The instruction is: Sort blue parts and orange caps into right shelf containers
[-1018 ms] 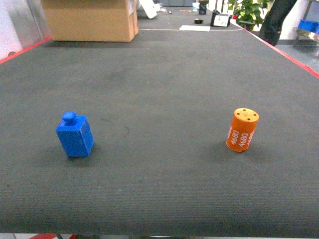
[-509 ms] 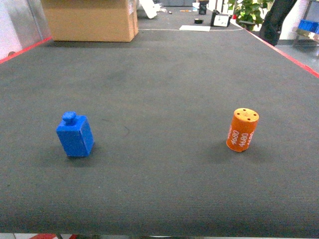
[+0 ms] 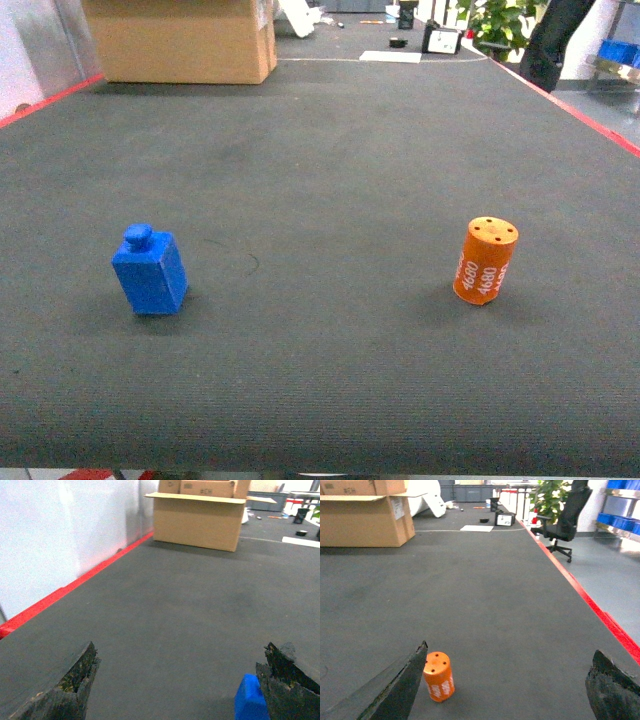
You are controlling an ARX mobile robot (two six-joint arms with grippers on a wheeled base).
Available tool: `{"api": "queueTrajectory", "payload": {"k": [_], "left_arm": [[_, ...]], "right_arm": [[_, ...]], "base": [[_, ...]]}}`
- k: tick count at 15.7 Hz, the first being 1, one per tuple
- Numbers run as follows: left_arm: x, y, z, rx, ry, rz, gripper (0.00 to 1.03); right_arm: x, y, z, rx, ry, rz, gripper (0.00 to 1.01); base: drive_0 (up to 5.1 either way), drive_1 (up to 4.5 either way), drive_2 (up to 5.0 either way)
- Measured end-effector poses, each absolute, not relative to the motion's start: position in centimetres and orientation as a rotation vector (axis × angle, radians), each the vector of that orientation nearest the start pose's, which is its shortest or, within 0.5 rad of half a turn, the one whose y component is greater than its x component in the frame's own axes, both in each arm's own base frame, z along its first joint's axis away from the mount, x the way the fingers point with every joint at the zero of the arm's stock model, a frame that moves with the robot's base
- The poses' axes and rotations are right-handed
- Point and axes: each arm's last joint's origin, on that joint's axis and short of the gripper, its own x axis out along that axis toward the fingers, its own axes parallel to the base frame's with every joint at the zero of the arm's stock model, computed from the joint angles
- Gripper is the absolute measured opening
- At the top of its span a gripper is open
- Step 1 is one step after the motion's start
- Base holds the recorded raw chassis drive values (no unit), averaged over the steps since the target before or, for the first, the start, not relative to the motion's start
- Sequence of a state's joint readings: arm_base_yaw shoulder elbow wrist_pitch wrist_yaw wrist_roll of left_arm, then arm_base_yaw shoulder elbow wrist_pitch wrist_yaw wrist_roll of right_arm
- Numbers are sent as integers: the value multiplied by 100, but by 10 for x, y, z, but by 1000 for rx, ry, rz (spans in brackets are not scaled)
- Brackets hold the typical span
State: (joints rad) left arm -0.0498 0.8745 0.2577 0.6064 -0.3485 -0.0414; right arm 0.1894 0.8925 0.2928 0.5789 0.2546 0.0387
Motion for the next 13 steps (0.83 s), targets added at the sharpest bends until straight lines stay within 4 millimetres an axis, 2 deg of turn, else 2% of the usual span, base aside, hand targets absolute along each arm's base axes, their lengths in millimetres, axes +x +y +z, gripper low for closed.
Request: {"api": "queueTrajectory", "payload": {"k": [1, 3, 6, 9, 13], "left_arm": [[209, -4, 218, -37, 15, 243, 98], [264, -22, 210, -2, 153, 127, 98], [320, -47, 197, 15, 291, -23, 98], [351, -55, 183, 22, 385, -74, 98], [364, -57, 180, 4, 411, -87, 98]], "right_arm": [[210, 37, 223, 29, 39, -31, 98], [260, 54, 215, 22, 146, 12, 98], [309, 71, 192, 7, 279, 61, 98], [340, 83, 185, 9, 327, 75, 98], [357, 93, 169, 19, 361, 88, 98]], "base": [[0, 0, 0], [0, 0, 0], [0, 0, 0], [0, 0, 0], [0, 0, 0]]}}
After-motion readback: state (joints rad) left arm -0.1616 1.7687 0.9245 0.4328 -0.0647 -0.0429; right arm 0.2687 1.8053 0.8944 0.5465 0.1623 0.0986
